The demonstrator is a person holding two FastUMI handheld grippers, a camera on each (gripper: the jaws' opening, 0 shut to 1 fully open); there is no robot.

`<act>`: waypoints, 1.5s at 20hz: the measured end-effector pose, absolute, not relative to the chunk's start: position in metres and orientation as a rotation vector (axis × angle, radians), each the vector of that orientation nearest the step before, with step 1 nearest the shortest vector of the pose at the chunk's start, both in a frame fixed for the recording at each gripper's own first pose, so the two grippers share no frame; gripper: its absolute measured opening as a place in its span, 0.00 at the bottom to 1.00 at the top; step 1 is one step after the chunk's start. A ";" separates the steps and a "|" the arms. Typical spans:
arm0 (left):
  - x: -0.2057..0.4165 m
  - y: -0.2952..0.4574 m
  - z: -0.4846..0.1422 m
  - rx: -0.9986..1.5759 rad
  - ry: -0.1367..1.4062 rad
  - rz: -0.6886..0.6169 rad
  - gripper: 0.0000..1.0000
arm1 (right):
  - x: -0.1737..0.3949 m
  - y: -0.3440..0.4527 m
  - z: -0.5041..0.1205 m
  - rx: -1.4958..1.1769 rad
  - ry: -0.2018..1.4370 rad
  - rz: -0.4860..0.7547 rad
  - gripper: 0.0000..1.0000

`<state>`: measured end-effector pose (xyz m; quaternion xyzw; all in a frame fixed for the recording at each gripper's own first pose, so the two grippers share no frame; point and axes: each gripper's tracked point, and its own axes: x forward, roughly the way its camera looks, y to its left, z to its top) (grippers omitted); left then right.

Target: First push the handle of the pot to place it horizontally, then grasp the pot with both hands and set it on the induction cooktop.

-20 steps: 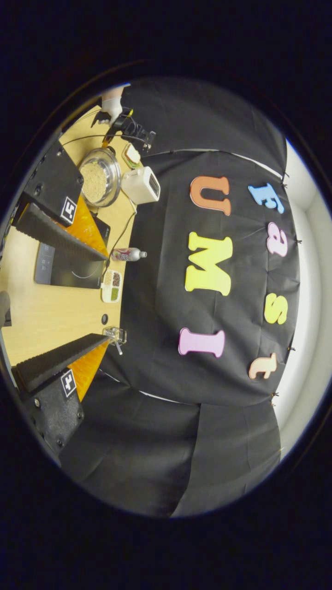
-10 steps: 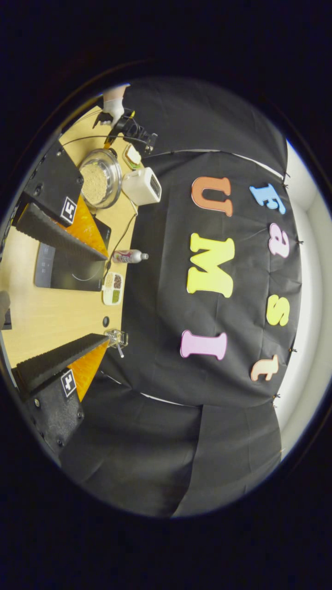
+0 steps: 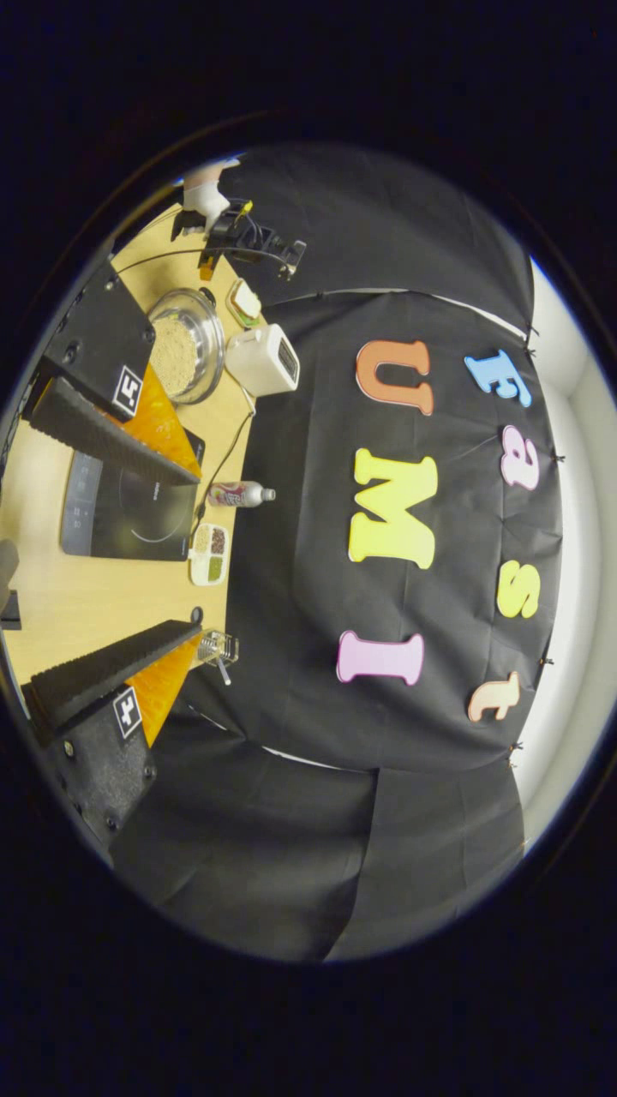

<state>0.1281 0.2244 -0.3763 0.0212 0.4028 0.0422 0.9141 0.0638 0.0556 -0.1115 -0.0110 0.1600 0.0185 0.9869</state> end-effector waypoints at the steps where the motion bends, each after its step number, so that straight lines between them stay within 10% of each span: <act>1: 0.127 0.224 -0.371 0.043 0.811 0.078 0.17 | 0.064 0.061 -0.114 -0.016 0.324 0.048 0.99; 3: 0.123 0.221 -0.364 0.035 0.805 0.040 0.46 | 0.065 0.071 -0.117 -0.006 0.329 0.067 0.99; 5: 0.121 0.224 -0.357 0.057 0.794 0.025 1.00 | 0.067 0.083 -0.122 -0.005 0.333 0.085 0.98; 30: 0.182 0.194 -0.389 0.079 0.920 -0.036 0.97 | 0.196 0.274 -0.309 0.161 0.863 0.363 0.96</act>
